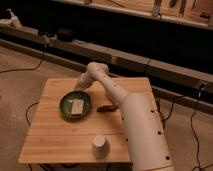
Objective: Push the ceramic bowl across the table
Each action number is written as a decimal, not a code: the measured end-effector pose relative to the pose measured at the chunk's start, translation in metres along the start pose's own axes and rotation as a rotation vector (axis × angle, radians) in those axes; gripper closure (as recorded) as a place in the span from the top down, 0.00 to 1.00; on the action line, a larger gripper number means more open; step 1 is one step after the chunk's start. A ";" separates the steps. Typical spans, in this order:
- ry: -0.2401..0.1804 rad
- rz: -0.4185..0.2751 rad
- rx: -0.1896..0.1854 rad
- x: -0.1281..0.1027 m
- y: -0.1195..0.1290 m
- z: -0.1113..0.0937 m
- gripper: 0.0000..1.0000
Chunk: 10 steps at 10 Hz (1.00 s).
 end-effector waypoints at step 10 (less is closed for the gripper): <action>-0.166 -0.115 0.063 -0.085 -0.031 -0.007 0.00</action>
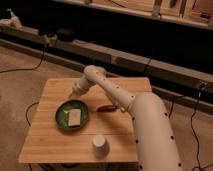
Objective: Push the ceramic bowl across the table
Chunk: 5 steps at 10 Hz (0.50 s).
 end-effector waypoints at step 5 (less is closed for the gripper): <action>-0.050 0.027 -0.015 -0.030 0.012 -0.002 0.00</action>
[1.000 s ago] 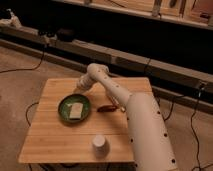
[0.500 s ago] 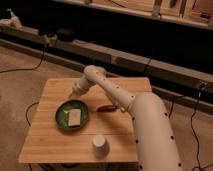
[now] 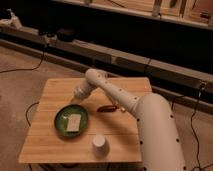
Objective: Push the ceramic bowl across the table
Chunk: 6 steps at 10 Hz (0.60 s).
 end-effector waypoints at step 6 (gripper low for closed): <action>-0.157 -0.077 0.003 -0.080 -0.028 0.009 0.00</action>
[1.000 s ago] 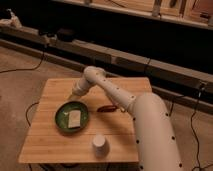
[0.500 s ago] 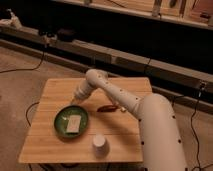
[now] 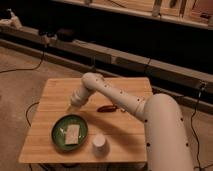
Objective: Push the ceramic bowl across the table
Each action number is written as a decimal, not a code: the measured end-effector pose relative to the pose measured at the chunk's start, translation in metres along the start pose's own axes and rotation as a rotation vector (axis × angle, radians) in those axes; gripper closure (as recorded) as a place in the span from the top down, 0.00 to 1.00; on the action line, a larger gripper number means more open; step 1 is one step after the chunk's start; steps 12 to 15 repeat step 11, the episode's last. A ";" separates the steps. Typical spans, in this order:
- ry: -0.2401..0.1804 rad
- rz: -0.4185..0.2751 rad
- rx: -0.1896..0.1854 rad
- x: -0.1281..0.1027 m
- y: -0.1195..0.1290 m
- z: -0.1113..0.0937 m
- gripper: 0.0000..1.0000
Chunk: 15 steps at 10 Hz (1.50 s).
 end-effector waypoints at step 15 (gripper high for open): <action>-0.040 0.025 -0.036 -0.012 0.005 0.007 0.25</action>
